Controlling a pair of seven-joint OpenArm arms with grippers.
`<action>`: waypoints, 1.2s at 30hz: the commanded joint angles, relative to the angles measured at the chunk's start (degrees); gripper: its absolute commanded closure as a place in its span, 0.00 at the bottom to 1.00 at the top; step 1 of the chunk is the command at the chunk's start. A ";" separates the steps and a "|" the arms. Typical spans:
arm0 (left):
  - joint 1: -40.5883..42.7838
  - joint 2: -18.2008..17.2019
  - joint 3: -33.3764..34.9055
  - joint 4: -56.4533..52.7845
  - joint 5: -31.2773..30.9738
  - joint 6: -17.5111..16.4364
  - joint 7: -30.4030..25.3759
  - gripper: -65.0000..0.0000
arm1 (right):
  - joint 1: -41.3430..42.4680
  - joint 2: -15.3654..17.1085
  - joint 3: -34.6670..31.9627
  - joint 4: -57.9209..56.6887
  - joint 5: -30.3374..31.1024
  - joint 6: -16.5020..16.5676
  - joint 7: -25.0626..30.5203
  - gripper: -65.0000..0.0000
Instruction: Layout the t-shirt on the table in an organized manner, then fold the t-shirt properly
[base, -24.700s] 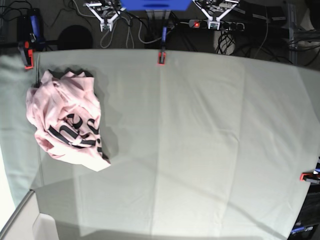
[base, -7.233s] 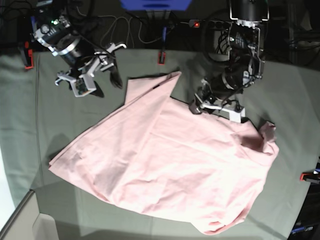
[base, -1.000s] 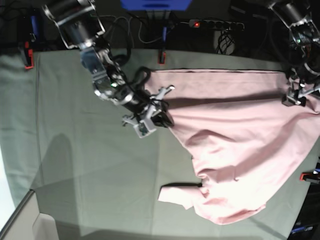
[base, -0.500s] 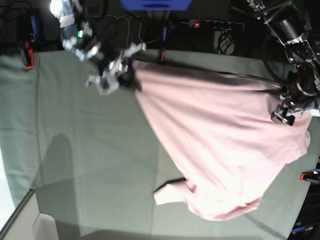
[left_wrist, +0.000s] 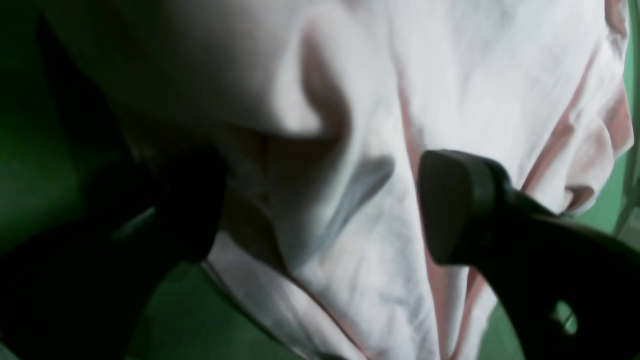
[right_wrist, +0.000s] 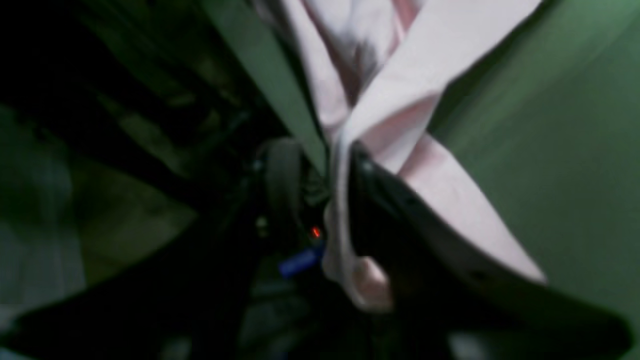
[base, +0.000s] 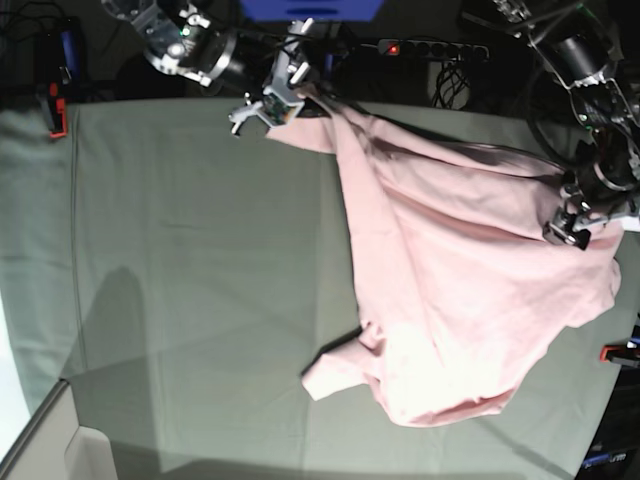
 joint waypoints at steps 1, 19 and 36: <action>-0.42 -0.99 -0.08 1.15 -0.82 -0.21 -0.10 0.10 | 0.12 0.75 0.67 0.66 -0.47 2.04 0.12 0.64; -0.16 -0.99 -0.08 1.32 -0.82 -0.21 0.52 0.10 | 18.49 -10.77 16.50 -7.70 -0.20 2.04 -0.15 0.40; 6.09 0.68 -0.08 11.17 -0.91 -0.21 0.61 0.10 | 48.64 -25.45 16.67 -59.21 -0.20 2.04 0.55 0.40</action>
